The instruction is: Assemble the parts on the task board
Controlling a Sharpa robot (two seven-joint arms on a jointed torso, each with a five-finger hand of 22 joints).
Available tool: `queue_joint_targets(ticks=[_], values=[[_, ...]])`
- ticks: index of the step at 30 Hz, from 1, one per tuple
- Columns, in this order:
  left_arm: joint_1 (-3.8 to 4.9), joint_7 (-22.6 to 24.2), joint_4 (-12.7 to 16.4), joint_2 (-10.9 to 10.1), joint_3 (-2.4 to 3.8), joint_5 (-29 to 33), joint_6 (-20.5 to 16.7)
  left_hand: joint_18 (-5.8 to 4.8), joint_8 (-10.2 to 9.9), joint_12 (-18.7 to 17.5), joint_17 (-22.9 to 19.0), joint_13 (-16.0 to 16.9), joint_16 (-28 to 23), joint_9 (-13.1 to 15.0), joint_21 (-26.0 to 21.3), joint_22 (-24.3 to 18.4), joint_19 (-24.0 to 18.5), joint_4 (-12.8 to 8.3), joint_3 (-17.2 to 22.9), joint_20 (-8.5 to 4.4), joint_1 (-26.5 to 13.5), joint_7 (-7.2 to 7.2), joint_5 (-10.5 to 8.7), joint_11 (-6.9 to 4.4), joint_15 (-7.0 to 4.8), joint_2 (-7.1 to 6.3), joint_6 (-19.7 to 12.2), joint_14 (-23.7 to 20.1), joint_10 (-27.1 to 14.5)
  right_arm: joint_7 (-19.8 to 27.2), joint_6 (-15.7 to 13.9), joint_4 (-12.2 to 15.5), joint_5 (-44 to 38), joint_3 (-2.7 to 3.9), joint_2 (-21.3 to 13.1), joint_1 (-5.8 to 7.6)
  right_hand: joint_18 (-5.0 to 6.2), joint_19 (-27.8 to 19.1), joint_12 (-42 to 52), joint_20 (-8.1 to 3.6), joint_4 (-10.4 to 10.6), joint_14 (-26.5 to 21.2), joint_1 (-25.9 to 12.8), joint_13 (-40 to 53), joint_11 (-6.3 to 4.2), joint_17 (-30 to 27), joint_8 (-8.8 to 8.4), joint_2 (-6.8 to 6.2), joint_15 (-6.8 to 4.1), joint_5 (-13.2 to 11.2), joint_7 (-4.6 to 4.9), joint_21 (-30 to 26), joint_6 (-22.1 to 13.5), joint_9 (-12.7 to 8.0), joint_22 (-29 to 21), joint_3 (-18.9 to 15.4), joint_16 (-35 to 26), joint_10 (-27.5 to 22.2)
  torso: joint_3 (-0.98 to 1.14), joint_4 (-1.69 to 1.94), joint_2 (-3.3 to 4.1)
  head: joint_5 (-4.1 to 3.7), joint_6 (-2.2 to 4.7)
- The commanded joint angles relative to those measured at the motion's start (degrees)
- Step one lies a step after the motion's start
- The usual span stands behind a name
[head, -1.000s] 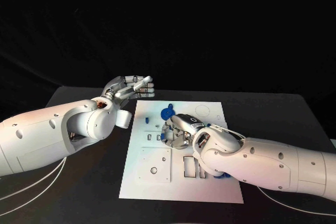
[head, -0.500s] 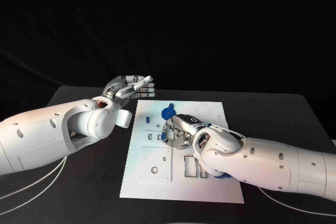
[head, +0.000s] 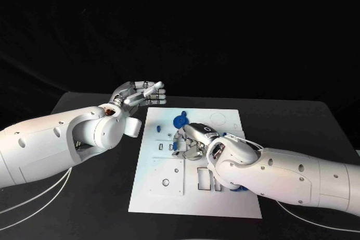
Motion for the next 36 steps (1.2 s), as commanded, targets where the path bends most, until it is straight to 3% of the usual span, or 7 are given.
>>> queue_joint_targets(ticks=[1,13,19,24,28,30,36], values=[[0.03,0.16,0.07,0.09,0.03,0.18,0.95,0.59,-0.35,-0.16,0.05,0.09,-0.2,0.07,-0.31,-0.04,0.05,0.03,-0.19,0.25,-0.26,1.25,0.21,0.25,0.08,0.5,-0.42,-0.47,-0.07,0.92,-0.03,0.09,-0.48,-0.01,0.0,-0.04,-0.42,0.07,-0.33,0.53,1.08,6.05,1.13,5.72,0.47,15.08,-0.4,1.07,0.4,-0.81,0.05,-0.5,-0.72,-0.22,4.98,-3.02,0.23,-0.09,-0.01,0.0,0.01,0.01,0.02],[0.03,-1.05,-0.25,0.08,0.02,-1.09,0.97,0.6,-0.34,-0.23,0.11,0.1,-0.24,0.09,-0.31,-0.08,0.08,-0.02,-0.39,0.25,-0.2,1.25,0.22,0.24,0.07,0.47,-0.45,-0.38,-0.02,2.42,-4.69,2.78,-0.03,0.14,-2.96,0.27,-0.37,0.08,-0.57,0.7,4.45,6.0,4.6,5.46,0.72,14.88,-0.82,2.61,0.63,0.35,0.35,-0.89,-1.77,-0.82,5.04,-9.19,0.17,-0.31,0.03,0.07,-0.14,-0.05,0.24],[0.02,-10.02,-1.45,-0.01,0.01,-11.51,4.05,0.88,1.59,2.38,3.96,1.44,4.42,1.24,3.02,0.8,6.34,0.43,-2.72,-2.5,-0.71,-0.77,0.23,-2.7,-3.2,0.63,2.21,9.15,7.98,10.68,-8.56,6.32,10.05,0.43,-8.11,2.39,0.35,-1.59,-2.6,0.79,4.91,5.51,6.21,3.19,0.82,12.9,-0.84,3.84,0.71,1.7,0.47,-3.82,-1.94,-1.02,3.03,-9.39,-0.49,-2.1,0.07,-0.11,-0.42,0.14,0.4],[0.02,-21.62,-1.99,0.23,-0.01,-22.78,10.81,0.83,5.14,8.5,13.68,5.71,17.49,4.27,11.82,4.91,19.15,0.85,-2.83,-8.1,-6.71,-4.58,0.74,-7.75,-8.97,0.72,6.19,24.5,20.0,17.36,-6.98,9.07,26.08,0.52,-13.69,5.43,1.26,-3.83,-5.6,0.64,4.84,4.65,7.42,-0.03,0.59,9.69,-0.15,4.48,0.48,6.76,0.25,-7.98,-1.0,-0.79,0.26,-8.66,-1.8,-4.61,0.19,-0.4,-1.08,0.4,0.35],[0.03,-28.9,-2.15,0.81,-0.06,-29.9,15.73,0.67,10.09,16.83,27.56,12.66,33.88,9.35,19.1,9.59,23.42,1.23,-2.59,-11.29,-6.2,-7.37,13.13,-10.81,-12.05,1.0,7.81,29.65,24.19,19.39,-5.62,10.04,33.77,0.53,-16.9,6.9,1.72,-4.93,-7.1,0.46,4.89,4.12,7.5,-1.64,0.4,7.74,0.37,4.09,0.28,10.97,0.08,-10.39,-0.44,-0.38,-1.3,-7.82,-2.73,-5.85,0.34,-0.6,-1.62,0.72,0.12],[0.04,-32.52,-2.21,1.21,-0.07,-33.07,18.08,0.53,12.92,25.69,44.1,20.83,48.5,14.02,26.33,15.09,22.06,0.98,-2.55,-12.46,-8.38,-8.35,12.74,-11.89,-12.81,0.69,6.68,32.44,22.62,19.82,-4.57,10.14,37.55,0.53,-18.32,7.53,2.77,-7.66,-10.63,0.36,4.85,2.89,7.68,-5.31,0.32,3.87,0.57,3.51,0.19,16.7,0.07,-15.52,-0.4,0.0,-4.77,-6.24,-4.71,-8.8,0.49,-0.66,-1.91,0.86,0.0],[0.14,-42.34,-2.33,2.79,-0.12,-42.67,23.21,0.42,18.95,38.92,55.91,33.94,57.63,22.88,34.52,22.6,18.15,1.18,-2.75,-12.88,-13.67,-9.18,8.43,-12.37,-13.55,0.29,5.37,34.52,19.99,20.87,-3.56,8.97,45.6,0.5,-20.74,8.45,4.16,-11.39,-18.23,0.25,4.64,0.66,7.42,-13.71,0.23,-2.27,3.23,1.82,-0.02,22.92,-0.17,-23.58,-0.71,2.09,-10.11,-0.26,-8.64,-14.33,0.88,-0.56,-2.67,1.31,-0.43]])
